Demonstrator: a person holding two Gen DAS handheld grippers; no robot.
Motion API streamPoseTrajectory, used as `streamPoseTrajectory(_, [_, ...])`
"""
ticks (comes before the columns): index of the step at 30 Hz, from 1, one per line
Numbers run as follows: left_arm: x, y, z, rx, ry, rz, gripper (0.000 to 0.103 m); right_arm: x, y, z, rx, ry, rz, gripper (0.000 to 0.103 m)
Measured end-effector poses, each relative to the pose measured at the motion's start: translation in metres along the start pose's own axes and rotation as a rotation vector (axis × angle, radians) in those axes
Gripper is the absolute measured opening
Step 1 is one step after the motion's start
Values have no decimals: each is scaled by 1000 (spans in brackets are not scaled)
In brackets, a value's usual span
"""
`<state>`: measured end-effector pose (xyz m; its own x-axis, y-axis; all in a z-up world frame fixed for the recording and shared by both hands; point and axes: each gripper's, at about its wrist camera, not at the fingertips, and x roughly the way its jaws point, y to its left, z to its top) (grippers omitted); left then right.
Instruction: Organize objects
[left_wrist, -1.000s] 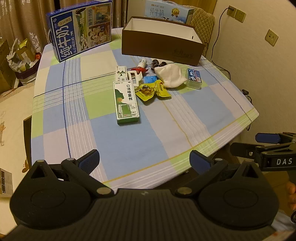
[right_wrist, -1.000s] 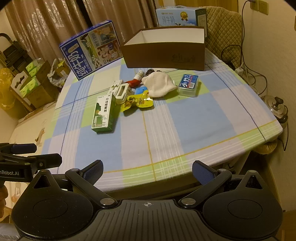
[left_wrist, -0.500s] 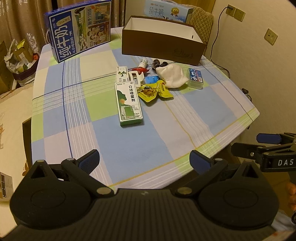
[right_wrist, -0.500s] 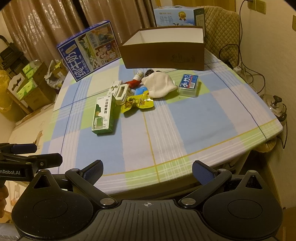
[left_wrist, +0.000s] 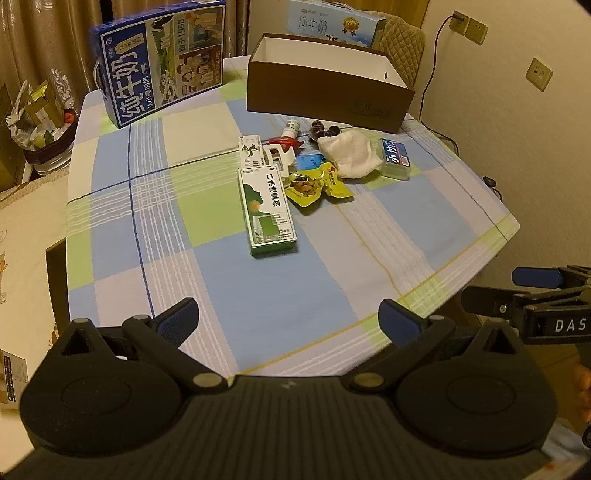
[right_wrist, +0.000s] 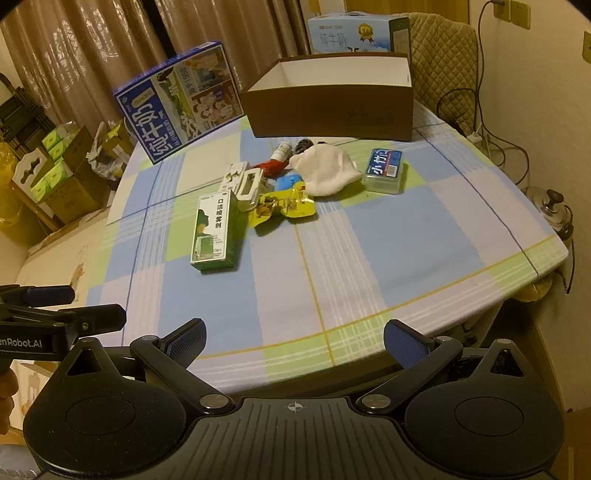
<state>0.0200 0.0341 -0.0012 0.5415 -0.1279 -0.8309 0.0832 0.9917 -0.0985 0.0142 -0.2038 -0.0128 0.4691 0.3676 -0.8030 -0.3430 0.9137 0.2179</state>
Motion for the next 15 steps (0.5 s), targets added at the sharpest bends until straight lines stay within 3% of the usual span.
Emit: streamPoseTrajectory(15, [5, 22, 3, 16, 0, -5, 102, 10, 16, 2, 11, 0, -7, 100])
